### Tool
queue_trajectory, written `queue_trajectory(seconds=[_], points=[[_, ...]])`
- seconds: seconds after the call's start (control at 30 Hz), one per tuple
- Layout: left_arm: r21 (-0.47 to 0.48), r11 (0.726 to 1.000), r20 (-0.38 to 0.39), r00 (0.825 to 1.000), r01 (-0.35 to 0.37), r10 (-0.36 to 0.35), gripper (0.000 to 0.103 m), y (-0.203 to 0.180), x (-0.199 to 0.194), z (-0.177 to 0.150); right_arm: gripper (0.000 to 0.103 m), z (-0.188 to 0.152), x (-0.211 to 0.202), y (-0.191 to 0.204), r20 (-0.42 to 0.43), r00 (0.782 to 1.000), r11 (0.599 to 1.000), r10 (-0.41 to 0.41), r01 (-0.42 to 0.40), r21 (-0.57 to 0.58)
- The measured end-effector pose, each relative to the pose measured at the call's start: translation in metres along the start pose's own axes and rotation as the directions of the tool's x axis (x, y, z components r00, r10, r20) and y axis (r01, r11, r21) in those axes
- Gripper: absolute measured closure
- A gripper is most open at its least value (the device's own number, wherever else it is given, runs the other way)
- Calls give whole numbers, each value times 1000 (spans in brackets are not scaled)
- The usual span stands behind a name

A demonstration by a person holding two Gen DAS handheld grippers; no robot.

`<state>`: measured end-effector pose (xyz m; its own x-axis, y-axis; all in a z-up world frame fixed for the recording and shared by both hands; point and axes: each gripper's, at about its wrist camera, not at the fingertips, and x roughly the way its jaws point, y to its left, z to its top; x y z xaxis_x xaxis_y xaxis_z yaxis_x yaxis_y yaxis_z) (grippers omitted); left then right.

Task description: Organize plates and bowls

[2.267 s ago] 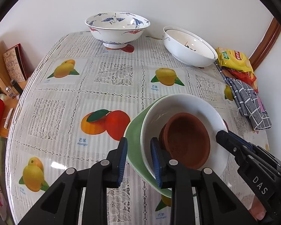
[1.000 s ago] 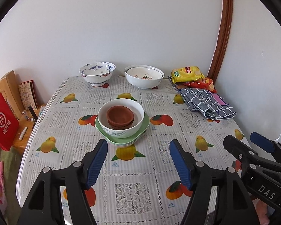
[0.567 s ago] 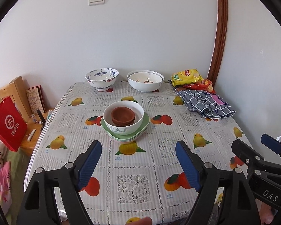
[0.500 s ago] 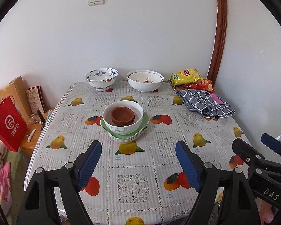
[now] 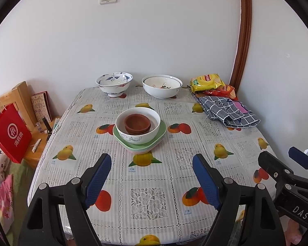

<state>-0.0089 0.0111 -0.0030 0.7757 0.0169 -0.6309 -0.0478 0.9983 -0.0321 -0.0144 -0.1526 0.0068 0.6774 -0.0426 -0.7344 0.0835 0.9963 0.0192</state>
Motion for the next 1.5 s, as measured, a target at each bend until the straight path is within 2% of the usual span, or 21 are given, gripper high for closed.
queue_trajectory(seconds=[1.5], points=[[-2, 1000, 2, 1000, 3, -3, 18, -2, -5, -5, 7, -2, -7, 3, 19, 999, 1000, 31, -31, 3]])
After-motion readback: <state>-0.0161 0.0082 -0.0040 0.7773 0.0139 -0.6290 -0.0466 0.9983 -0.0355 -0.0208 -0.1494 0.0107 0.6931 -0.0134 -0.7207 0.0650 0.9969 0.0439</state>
